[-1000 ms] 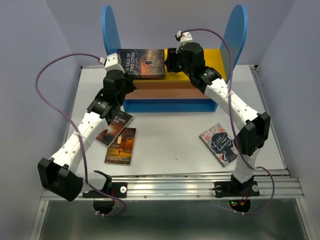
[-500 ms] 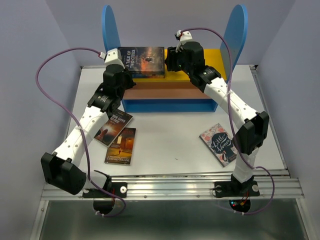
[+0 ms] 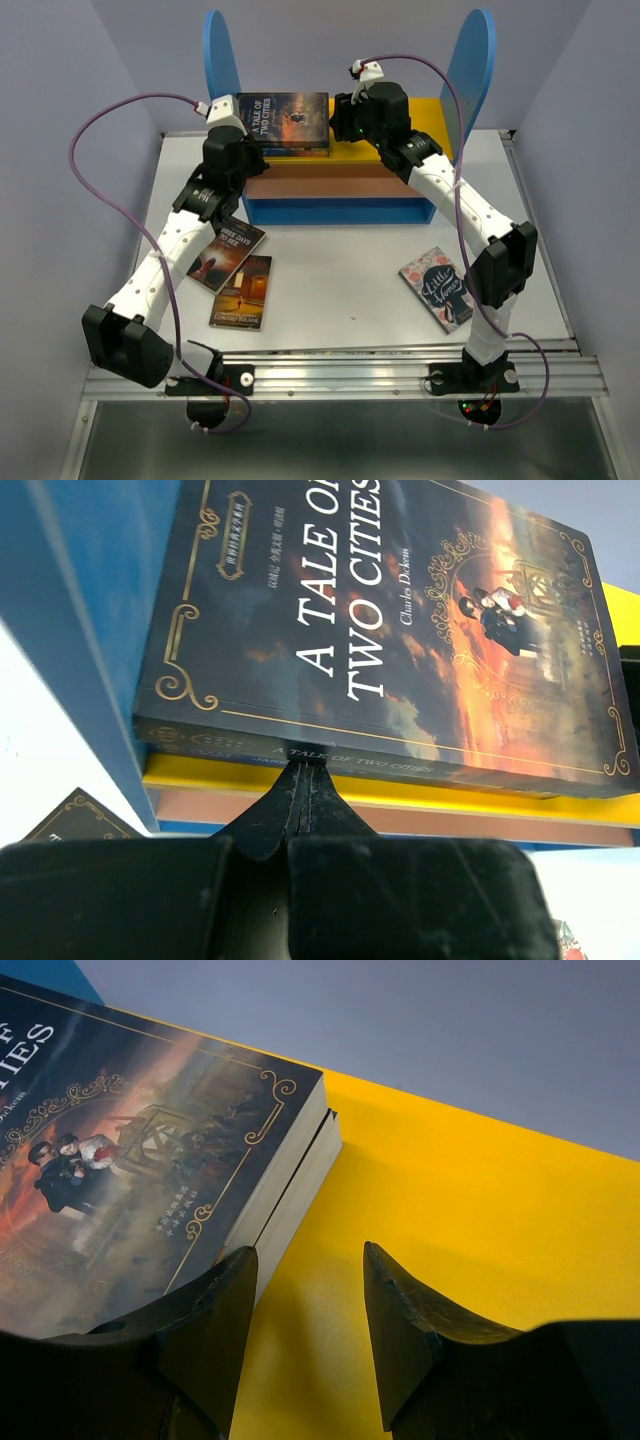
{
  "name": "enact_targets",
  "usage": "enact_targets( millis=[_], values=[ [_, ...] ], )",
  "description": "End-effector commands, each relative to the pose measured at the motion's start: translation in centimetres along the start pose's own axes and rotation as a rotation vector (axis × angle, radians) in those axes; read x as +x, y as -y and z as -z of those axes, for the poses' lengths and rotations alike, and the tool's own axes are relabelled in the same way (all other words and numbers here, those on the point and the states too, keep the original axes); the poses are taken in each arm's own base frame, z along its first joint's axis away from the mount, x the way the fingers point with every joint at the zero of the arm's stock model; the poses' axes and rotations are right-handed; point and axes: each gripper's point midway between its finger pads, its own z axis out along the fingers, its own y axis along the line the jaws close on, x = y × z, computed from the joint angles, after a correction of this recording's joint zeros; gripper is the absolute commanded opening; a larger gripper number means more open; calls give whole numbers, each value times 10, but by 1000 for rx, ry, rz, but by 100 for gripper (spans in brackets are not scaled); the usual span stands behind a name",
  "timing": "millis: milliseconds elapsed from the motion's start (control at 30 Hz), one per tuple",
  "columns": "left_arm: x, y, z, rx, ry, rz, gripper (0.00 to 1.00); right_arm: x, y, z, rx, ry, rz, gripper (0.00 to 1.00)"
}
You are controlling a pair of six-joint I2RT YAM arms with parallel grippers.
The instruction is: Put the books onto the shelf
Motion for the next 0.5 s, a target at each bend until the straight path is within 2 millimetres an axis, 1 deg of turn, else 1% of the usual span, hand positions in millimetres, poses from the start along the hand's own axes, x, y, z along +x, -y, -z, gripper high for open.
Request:
enact_targets(
  millis=[0, 100, 133, 167, 200, 233, 267, 300, 333, 367, 400, 467],
  values=[
    [-50, 4, 21, 27, 156, 52, 0, -33, -50, 14, -177, 94, 5, 54],
    [-44, 7, 27, 63, 134, 53, 0, -36, -42, 14, -131, 102, -5, 55],
    [-39, 8, 30, 73, 106, 44, 2, -38, -40, 15, -114, 107, -14, 59],
    [-40, 8, 34, 73, 99, 49, 13, -43, -24, 18, -24, 124, -26, 60],
    [-37, 7, 36, 69, 86, 53, 27, -47, -18, 21, 13, 136, -36, 60],
    [-29, 4, 39, 61, 58, 51, 45, -49, -11, 23, 53, 145, -46, 63],
    [-30, 2, 47, 63, 64, 60, 78, -49, 3, 27, 128, 153, -59, 64],
    [-29, 0, 51, 59, 64, 81, 87, -56, 8, 36, 161, 171, -72, 65],
    [-18, -5, 53, 52, 47, 86, 94, -57, 14, 41, 191, 177, -90, 69],
    [-21, -7, 63, 58, 62, 105, 99, -57, 24, 53, 246, 185, -105, 72],
    [-18, -9, 67, 57, 61, 111, 99, -55, 29, 59, 272, 187, -117, 73],
    [-11, -19, 77, 29, 54, 121, 99, -48, 39, 73, 324, 185, -146, 85]
  ],
)
